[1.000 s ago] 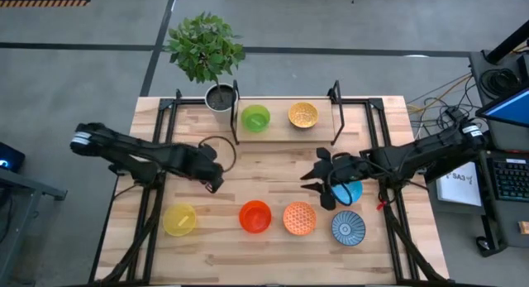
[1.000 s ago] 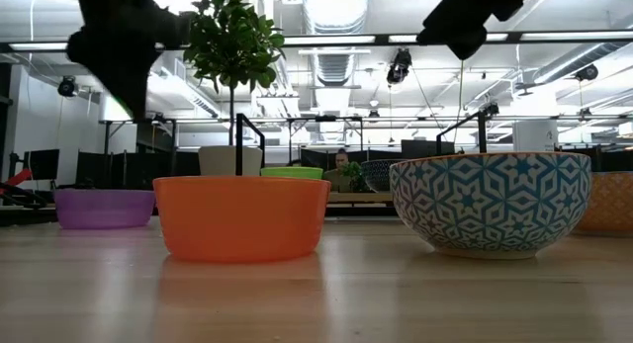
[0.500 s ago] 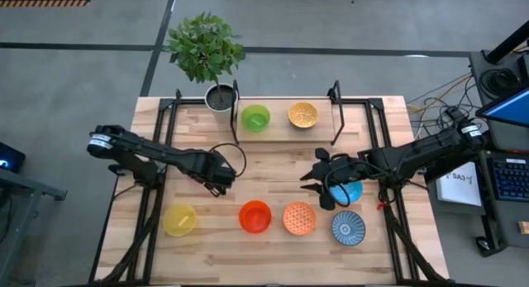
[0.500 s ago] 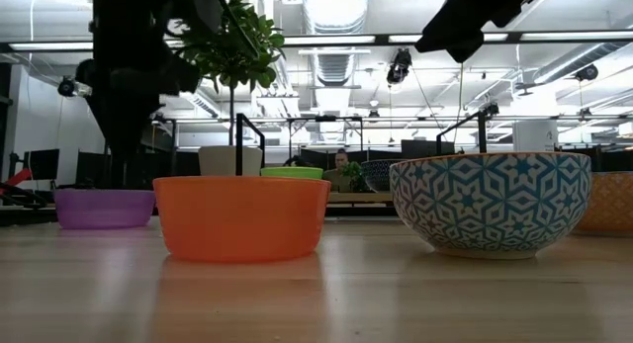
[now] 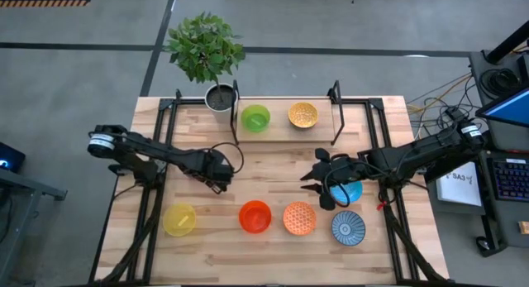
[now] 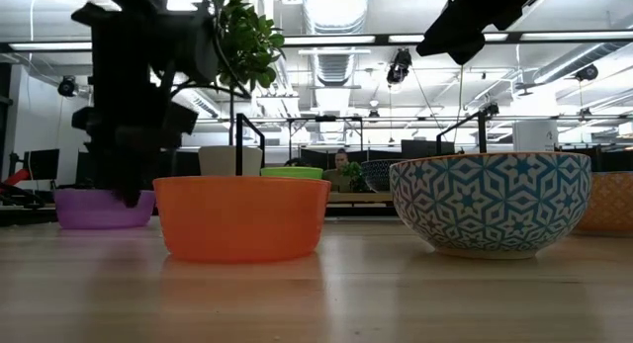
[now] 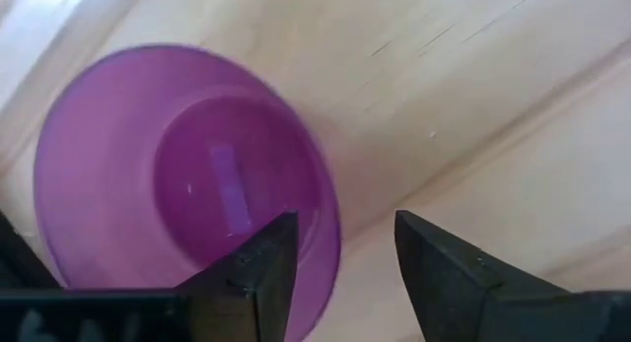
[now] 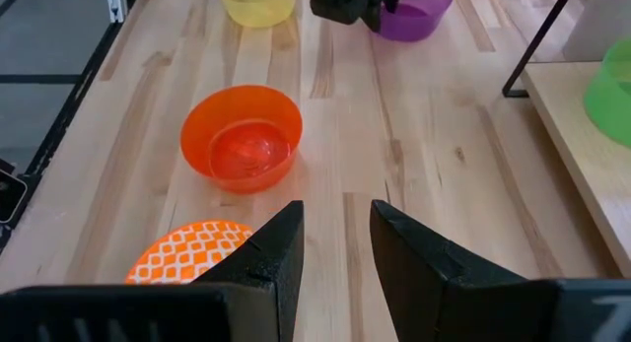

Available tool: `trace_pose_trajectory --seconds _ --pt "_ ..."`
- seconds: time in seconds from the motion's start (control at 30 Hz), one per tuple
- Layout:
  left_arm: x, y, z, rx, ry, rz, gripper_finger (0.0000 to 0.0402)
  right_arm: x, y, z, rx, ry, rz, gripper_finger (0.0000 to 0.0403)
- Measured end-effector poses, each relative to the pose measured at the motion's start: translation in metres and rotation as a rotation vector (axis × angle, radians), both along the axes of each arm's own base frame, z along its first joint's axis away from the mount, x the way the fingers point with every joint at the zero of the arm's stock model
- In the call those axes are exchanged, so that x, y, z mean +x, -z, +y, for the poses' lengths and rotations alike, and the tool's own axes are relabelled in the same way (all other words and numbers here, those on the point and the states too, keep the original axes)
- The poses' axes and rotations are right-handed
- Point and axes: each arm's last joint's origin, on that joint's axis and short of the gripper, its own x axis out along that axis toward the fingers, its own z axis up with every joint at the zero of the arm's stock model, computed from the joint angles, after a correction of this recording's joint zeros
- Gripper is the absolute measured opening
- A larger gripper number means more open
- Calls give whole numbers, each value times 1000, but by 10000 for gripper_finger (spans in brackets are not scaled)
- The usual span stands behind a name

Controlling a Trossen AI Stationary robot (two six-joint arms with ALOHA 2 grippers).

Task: Place and stack bowls onto a shelf
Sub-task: Stack the purple transparent bowl on top of the green transparent bowl on the shelf

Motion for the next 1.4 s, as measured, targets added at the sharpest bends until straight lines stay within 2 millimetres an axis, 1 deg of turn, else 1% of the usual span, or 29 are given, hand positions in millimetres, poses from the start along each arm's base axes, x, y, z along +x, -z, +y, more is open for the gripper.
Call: trace_pose_trajectory --seconds 0.1,0.23,0.37,0.43,0.5,0.53,0.7,0.77,0.9,0.97,1.07,1.13,1.2,1.27,1.4 --pt "-2 3 0 0 -4 0 139 0 0 0 0 0 0 109" --pt "-2 5 0 0 -5 -5 108 0 0 0 -1 0 0 109" --pt "-3 7 0 0 -6 -5 69 0 0 0 -1 -1 0 109" --pt "-3 7 0 -1 -6 -9 42 0 0 0 0 0 1 109" --pt "-3 6 0 -14 -4 -4 15 0 0 0 0 0 3 109" --pt "-1 4 -1 -26 1 -8 8 0 1 0 -1 0 5 109" --pt "11 -15 -6 -96 98 -24 2 -1 2 0 -2 0 11 109" --pt "20 -29 -12 -117 208 -48 1 -1 4 0 -3 0 17 109" --pt "36 -58 -30 -136 482 -122 0 -2 9 -1 -6 0 32 109" --pt "44 -74 -35 -123 561 -169 0 -3 10 -1 -8 0 38 109" --pt "53 -95 -38 -73 602 -236 0 -3 11 -1 -10 -1 38 109" --pt "57 -106 -38 -45 603 -272 0 -3 11 -1 -13 -4 37 109" --pt "59 -111 -38 -40 603 -293 0 -3 11 -1 -15 -5 37 109" --pt "59 -111 -38 -35 599 -293 0 -3 11 -1 -15 -5 38 109" --pt "56 -98 -40 -52 565 -274 3 -3 11 -1 -19 -7 37 109"
